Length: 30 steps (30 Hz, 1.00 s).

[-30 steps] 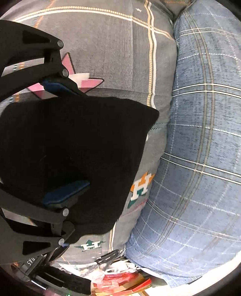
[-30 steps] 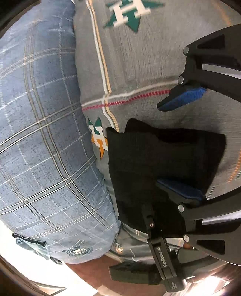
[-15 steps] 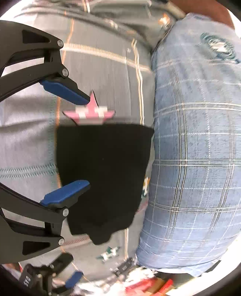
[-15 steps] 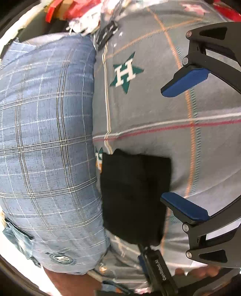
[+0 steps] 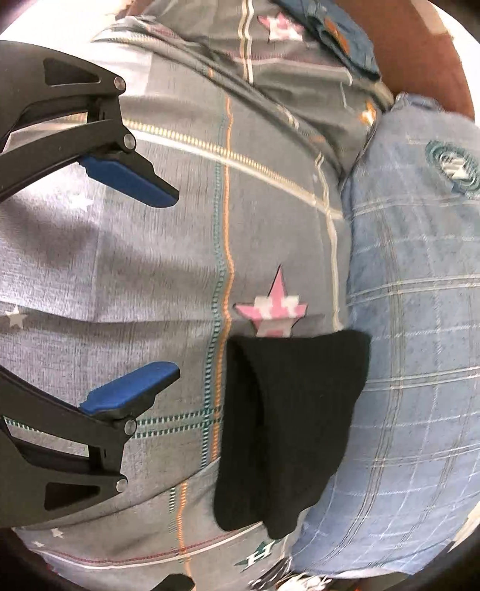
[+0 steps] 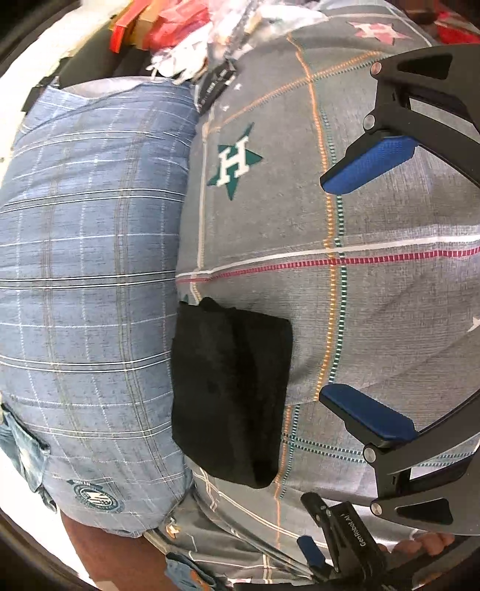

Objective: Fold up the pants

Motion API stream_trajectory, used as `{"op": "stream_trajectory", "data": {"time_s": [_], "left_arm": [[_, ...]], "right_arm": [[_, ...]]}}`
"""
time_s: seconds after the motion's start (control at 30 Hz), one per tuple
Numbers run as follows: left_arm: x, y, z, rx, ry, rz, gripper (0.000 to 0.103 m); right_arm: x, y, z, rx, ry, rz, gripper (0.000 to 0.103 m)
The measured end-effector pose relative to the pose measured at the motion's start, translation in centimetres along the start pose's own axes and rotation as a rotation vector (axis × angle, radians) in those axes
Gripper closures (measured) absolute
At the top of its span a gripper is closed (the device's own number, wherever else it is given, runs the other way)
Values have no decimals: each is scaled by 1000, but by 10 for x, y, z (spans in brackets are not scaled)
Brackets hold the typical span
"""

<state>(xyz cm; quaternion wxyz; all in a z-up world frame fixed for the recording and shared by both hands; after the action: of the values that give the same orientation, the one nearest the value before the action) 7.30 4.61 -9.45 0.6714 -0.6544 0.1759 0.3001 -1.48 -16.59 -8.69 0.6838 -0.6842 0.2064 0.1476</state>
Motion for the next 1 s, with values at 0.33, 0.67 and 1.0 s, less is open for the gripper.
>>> {"op": "stream_trajectory", "data": {"time_s": [0.33, 0.67, 1.0], "left_arm": [[-13, -1, -13, 8, 20, -25, 16], [-26, 2, -31, 19, 95, -22, 16], [-34, 3, -45, 31, 144, -25, 16]], "right_arm": [[-12, -2, 0, -43, 28, -53, 0], [-20, -5, -8, -69, 52, -83, 0], [-20, 1, -23, -52, 65, -73, 0]]}}
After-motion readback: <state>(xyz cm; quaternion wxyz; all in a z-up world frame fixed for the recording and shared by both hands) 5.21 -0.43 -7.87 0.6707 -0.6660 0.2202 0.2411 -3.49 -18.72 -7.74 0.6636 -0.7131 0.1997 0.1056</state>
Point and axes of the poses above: each gripper's, at about its wrist camera, not at the fingertips, and x roughly the way its jaws point, z to its left, y to its underside, the point moved 1 cm from there along x, roughly the way its jaws point, and after that the axes turned 12 degrees about -z, right-handed, at the moved point
